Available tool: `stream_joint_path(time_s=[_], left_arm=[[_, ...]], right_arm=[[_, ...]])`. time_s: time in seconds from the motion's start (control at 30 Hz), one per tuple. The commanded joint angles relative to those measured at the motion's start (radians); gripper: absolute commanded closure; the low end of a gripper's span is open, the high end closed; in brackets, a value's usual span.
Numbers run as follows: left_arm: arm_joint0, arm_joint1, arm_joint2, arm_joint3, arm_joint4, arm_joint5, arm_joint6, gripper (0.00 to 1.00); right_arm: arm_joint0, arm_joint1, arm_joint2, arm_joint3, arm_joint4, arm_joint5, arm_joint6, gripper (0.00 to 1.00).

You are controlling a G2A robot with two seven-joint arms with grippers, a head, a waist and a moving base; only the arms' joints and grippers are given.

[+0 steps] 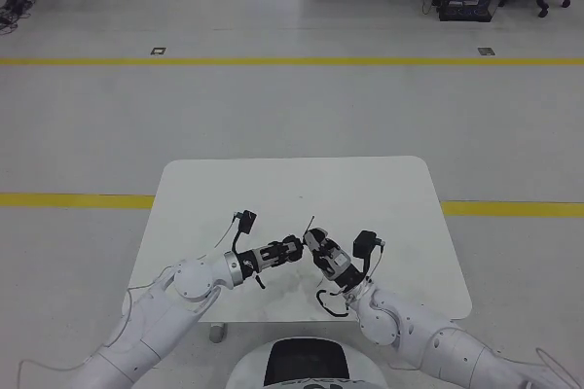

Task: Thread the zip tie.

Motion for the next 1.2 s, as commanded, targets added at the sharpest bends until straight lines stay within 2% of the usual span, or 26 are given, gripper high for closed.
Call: stream_joint_path(time_s=[0.0,0.57,1.17], left_arm=[[-0.001,0.0,0.001,0.001,0.001,0.001,-0.001,1.0],[-0.001,-0.001,-0.001,0.002,-0.004,-0.004,0.002,1.0],[0.004,0.0,-0.006,-0.002,-0.006,-0.007,0.003,1.0]], right_arm=[[0.003,0.002,-0.006,-0.001,0.002,0.0,-0.007,1.0],[0.035,0.014,-0.058,0.003,0.038,0.0,-0.029,1.0],[0.033,0.018,-0.057,0.029,0.053,0.0,-0.05,1.0]])
